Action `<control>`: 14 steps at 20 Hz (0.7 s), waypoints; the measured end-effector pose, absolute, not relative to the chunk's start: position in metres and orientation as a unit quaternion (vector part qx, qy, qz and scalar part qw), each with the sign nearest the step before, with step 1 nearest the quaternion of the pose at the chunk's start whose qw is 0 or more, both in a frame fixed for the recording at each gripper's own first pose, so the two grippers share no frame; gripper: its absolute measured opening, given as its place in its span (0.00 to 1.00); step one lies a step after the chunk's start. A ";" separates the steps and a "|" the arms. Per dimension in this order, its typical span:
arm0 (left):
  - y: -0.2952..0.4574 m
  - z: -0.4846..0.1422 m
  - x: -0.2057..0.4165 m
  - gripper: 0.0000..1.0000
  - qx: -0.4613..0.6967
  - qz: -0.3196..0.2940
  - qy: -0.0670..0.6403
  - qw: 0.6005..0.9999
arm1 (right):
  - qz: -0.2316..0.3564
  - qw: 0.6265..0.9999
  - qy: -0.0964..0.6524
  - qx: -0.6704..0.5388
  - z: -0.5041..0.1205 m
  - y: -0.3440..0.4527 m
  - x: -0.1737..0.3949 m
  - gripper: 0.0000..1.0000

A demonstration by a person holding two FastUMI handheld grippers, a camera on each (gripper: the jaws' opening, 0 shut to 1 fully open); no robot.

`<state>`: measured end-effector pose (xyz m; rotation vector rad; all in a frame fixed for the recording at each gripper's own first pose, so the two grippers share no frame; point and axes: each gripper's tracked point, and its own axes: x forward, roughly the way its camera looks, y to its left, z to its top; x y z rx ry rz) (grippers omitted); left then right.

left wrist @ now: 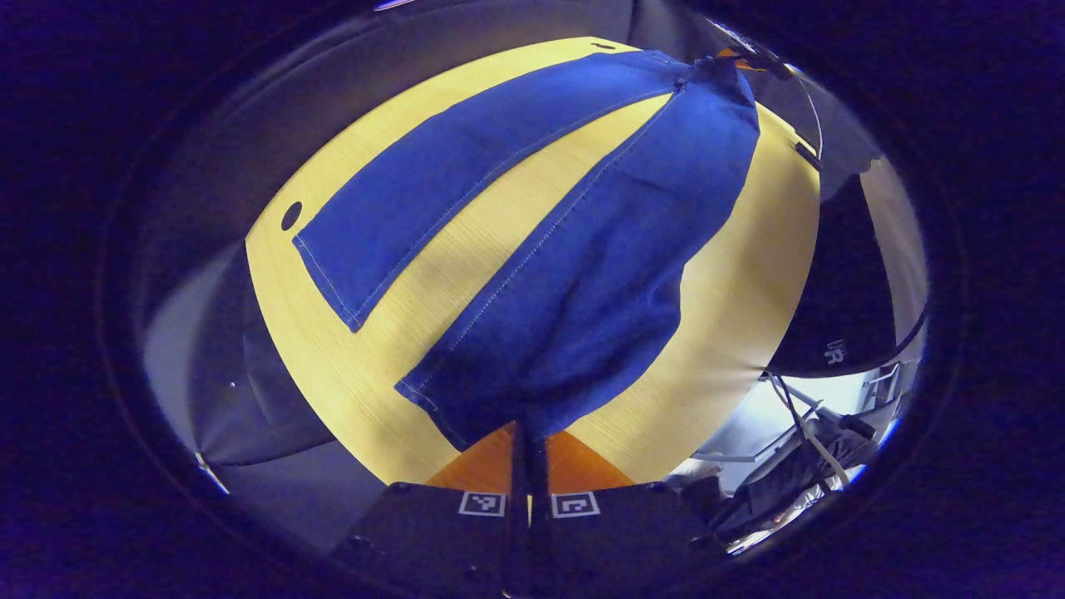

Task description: Grasp the waist and the cuffs of the jeans and fold them to make the two legs overlap; first hold the waist and fold one-third of the jeans toward the cuffs, then hold the cuffs and fold the remaining one-third in the same direction to finish folding.

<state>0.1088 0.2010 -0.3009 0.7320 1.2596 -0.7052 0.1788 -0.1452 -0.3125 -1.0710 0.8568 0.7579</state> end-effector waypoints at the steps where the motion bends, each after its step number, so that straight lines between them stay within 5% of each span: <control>1: 0.197 -0.292 0.124 0.06 0.315 -0.315 0.559 0.699 | 0.328 0.723 0.395 -0.462 -0.306 -0.143 0.195 0.06; 6: 0.187 -0.269 0.221 0.06 0.228 -0.298 0.550 0.746 | 0.229 0.790 0.423 -0.379 -0.286 -0.132 0.259 0.06; 14: 0.210 -0.326 0.366 0.06 0.196 -0.154 0.518 0.818 | 0.050 0.848 0.492 -0.191 -0.231 -0.107 0.319 0.06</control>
